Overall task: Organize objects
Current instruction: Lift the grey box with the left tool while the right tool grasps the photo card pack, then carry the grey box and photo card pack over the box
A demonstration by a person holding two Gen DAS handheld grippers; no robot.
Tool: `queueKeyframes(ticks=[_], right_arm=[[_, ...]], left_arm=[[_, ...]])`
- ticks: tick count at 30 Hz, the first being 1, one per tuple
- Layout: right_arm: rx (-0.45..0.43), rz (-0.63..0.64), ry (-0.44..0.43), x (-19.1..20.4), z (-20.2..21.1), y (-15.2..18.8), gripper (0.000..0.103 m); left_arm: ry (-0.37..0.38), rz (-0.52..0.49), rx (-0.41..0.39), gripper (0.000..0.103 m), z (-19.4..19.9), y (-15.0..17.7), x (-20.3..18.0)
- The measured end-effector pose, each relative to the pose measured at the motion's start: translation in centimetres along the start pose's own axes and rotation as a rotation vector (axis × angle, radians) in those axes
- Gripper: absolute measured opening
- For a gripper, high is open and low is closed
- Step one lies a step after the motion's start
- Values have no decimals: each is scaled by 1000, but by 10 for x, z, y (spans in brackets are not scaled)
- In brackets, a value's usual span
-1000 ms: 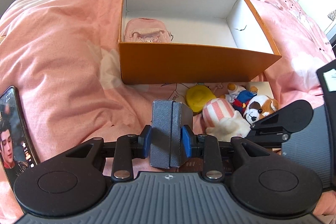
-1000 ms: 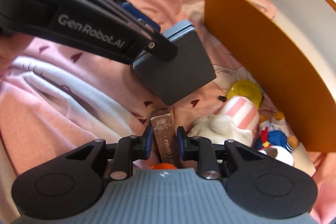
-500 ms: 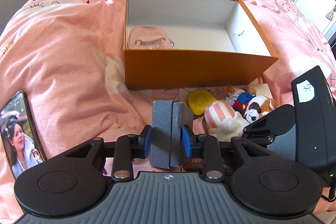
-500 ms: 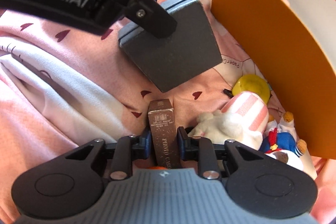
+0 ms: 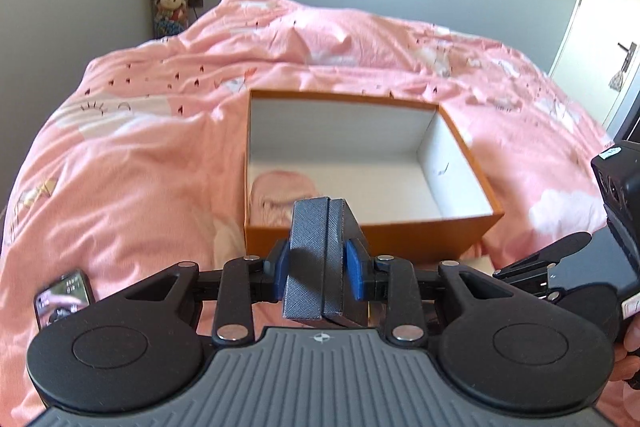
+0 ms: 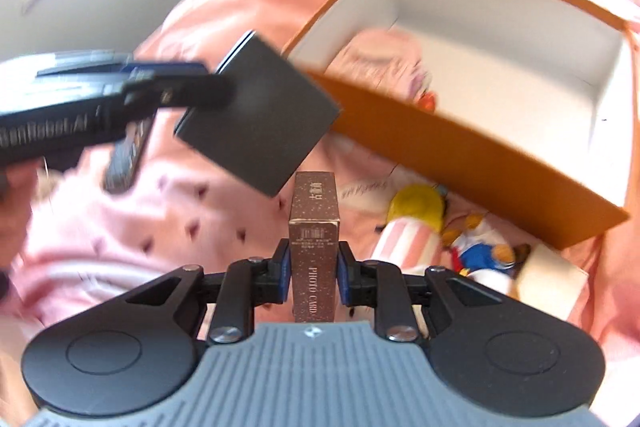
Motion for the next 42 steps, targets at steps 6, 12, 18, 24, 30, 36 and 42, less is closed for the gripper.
queueKeyframes(ticks=[6,12,18,24,30,36,42], right_arm=[[-102,-86,-11,-12,33,-28,24],[-118,-85,26,-21,40,-39,24],[-91,-135,49,-40,22,-28,24],[-93,-203,41,-53,3,-24,24],[-91,-223,21,-57,-10,-22,24],[-86,-249,0,-62,-18,-20,24],[-77,-265,-20,-64,-24,-19,24]], left_arm=[[46,4,-69,0,4,-30,-2],[99,53,41,4,-13,-26,13],[136,133,219,48,-54,14,33],[63,171,346,63,-100,52,48],[50,236,407,76,-129,73,57],[51,267,453,88,-148,89,61],[73,274,453,73,-150,90,56]])
Point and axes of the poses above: each gripper's, at about its wrist camera, not at the fingertips, and z roughly against the way its jaws point, x to its left, y to its underside, the point moved 8 cm from there along -z, roughly the way its jaws point, and after that the axes turned 6 degrees about y, right-handed, at the moved point
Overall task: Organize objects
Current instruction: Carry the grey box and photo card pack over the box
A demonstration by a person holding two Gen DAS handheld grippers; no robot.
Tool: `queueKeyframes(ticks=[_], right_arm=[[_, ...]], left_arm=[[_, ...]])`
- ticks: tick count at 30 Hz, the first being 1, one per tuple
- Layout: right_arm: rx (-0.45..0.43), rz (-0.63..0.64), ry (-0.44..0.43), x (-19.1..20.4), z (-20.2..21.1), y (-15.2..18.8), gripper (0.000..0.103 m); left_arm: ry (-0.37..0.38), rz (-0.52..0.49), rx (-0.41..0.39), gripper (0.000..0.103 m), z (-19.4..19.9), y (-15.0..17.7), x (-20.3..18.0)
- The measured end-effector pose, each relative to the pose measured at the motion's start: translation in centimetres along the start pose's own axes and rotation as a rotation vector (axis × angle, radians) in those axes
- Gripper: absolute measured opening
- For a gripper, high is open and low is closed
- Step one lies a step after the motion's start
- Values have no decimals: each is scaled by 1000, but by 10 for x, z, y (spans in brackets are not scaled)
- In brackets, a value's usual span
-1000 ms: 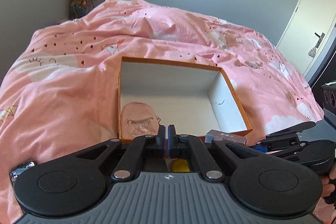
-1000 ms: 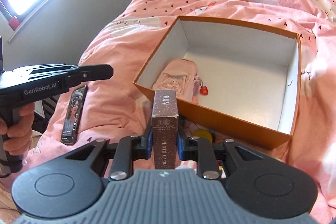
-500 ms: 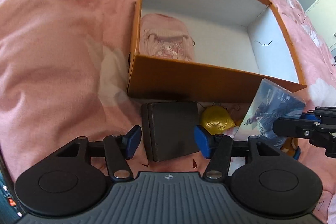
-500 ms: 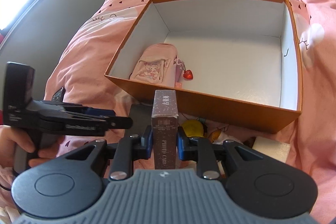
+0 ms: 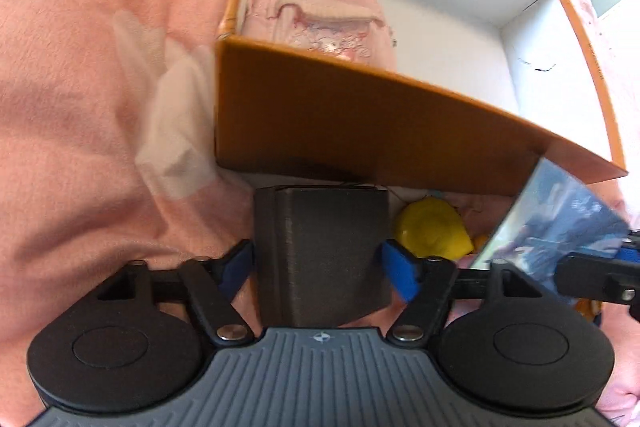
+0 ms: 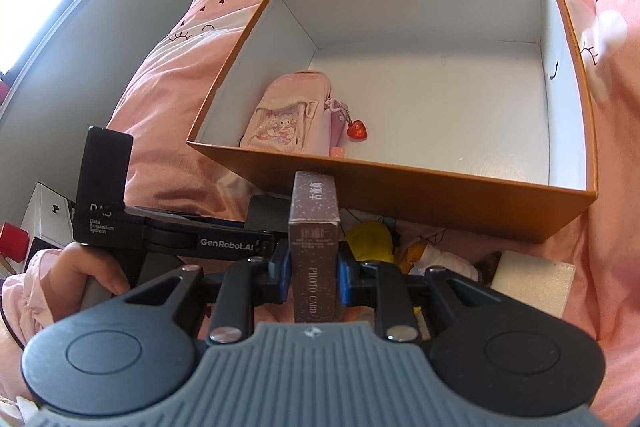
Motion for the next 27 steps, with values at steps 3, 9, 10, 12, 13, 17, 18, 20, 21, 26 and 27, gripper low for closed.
queueKeyframes(ticks=[3,9,10,12,13,17,18,20,21,26,27], right_arm=[[-4,2,2,0,1,0,24],[-7,-6,2,-1,2,1,24],[-8,-5,4,-1,2,1,24],[-12,-2,10,0,4,1,24],[-17,1,14,0,6,1,24],[-52,21,34,2,21,-3,24],[-63,24,36,3,26,-4,24],[-85,33,36,5,39,-7,24],[-98,38,35,7,45,-9,24],[-180,72,49,15,78,-23,24],[-197,78,53,16,84,-26,24]], left_arm=[[3,11,-24,56,16,3,-3],[32,-49,-76,40,45,18,-26],[34,-62,-85,40,48,21,-30],[28,-88,-104,40,55,26,-36],[25,-105,-114,40,60,28,-39],[27,-152,-159,40,90,31,-49],[26,-162,-173,40,98,31,-52],[28,-183,-205,40,110,24,-62],[31,-192,-222,40,114,23,-68],[42,-232,-313,38,123,-3,-95],[42,-238,-331,38,128,-6,-99]])
Point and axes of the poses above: each gripper's, at about its wrist camera, not at the fingertips, and z roughly against the way its jaws point, x to its left, y to its underside, the point moved 8 cm from there along -z, roughly the way its jaws point, and after that the axes turned 6 degrees about y, right-handed, at the moved point
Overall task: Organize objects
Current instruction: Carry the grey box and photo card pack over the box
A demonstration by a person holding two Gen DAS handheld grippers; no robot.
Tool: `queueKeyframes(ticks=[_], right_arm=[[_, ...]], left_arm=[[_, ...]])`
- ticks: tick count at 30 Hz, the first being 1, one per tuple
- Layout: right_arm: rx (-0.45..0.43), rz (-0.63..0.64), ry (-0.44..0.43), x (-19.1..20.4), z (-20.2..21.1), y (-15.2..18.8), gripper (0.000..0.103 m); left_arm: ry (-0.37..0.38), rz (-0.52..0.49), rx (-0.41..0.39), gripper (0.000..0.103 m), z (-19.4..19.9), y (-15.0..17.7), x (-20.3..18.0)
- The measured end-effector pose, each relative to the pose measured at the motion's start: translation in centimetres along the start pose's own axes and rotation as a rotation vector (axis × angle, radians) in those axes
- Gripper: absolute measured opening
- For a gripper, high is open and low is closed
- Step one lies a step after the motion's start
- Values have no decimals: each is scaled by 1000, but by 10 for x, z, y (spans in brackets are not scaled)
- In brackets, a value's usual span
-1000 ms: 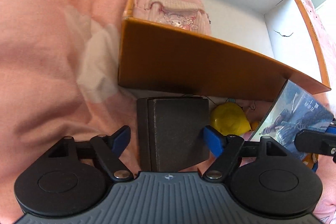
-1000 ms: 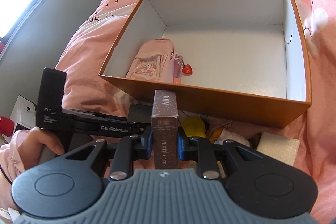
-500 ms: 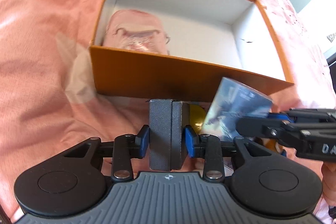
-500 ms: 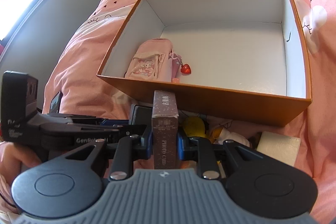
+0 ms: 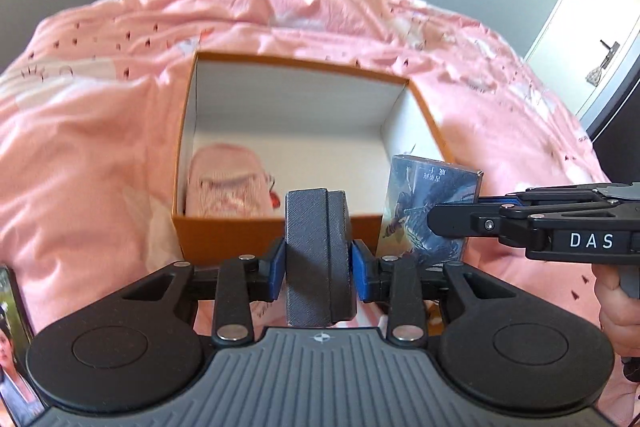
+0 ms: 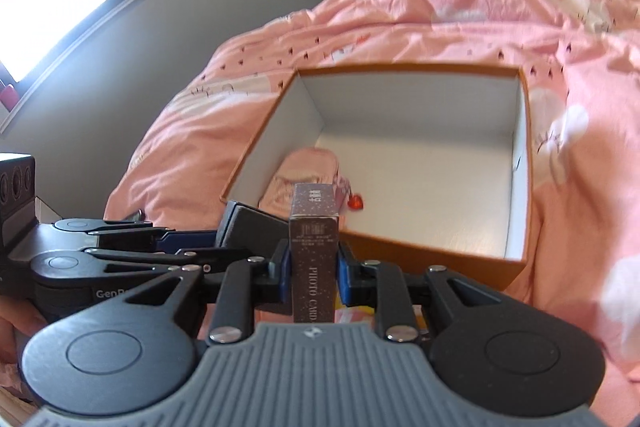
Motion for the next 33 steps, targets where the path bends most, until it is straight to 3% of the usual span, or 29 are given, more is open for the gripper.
queueKeyframes(ticks=[7,12,17,26,33], right_arm=[[-89,23,31,0,22,-27,24],[-125,24,58,-4,20,-45,24],[-119,1,79,-15,-2,-64,24],[-69,-90,134,-51,-65,-86,24],[-40,-116,145,-72,-97,-89,24]], left_arm=[[-6,-40,-101,38,10,-36,-9],[5,-57,-123,38,1,-59,-2],[38,-59,-80,38,-20,-91,18],[-10,3,65,38,-103,-123,67],[5,79,31,38,-147,-132,77]])
Point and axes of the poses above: each gripper's, at about its wrist camera, not at the fingertips, and z roughly against the way its jaws point, x to its left, y to its underside, the point moved 8 cm from there along -z, roughly the way its jaws point, and after that the axes turned 6 degrees about y, right-handed, at the moved point
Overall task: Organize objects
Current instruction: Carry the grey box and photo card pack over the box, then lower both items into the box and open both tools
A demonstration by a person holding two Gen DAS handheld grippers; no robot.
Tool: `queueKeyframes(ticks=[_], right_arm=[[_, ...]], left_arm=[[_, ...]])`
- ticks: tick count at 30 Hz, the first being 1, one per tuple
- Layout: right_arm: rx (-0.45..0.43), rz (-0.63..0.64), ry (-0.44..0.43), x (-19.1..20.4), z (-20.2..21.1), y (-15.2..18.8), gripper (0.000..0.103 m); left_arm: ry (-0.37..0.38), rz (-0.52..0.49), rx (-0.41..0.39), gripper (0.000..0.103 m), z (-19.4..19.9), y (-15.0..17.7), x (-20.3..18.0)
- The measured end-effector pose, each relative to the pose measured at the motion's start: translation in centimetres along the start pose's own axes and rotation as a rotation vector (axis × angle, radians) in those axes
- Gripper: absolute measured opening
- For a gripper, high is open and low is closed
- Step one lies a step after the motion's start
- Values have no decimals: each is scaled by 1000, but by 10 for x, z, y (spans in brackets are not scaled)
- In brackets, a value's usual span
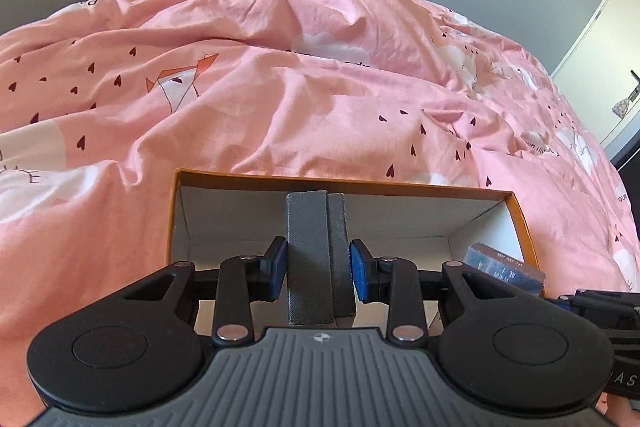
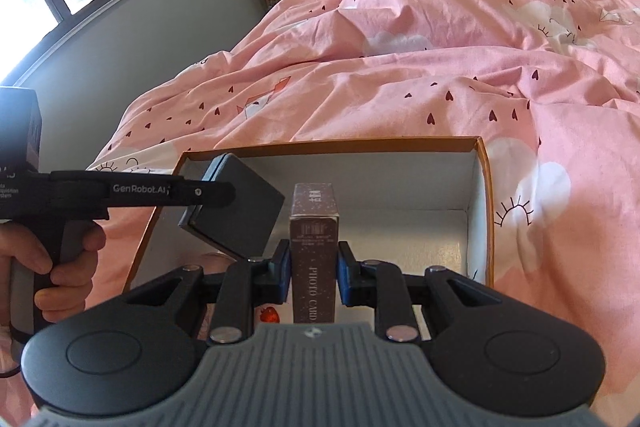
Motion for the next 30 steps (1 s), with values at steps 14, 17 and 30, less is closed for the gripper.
queueKeyframes(ticks=[14,17,30], right_arm=[[115,-72,-62,-11,-58,1,24],[133,-73,-53,-11,-65,3,24],[162,-81,-64,-1,-81,-4,24]], left_arm=[[-150,-72,98,43,-36,11,11],[-210,-155,121,45,-35,11,6],[-265,-287,76,51,1,2,8]])
Point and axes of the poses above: each gripper's, at about its wrist camera, not at the fingertips, and z roughly against the way its jaws point, x to its left, y to its underside, the point moved 8 cm from there along -z, roughly the way its jaws point, and after that the axes turned 6 degrees about y, right-handed, at the moved point
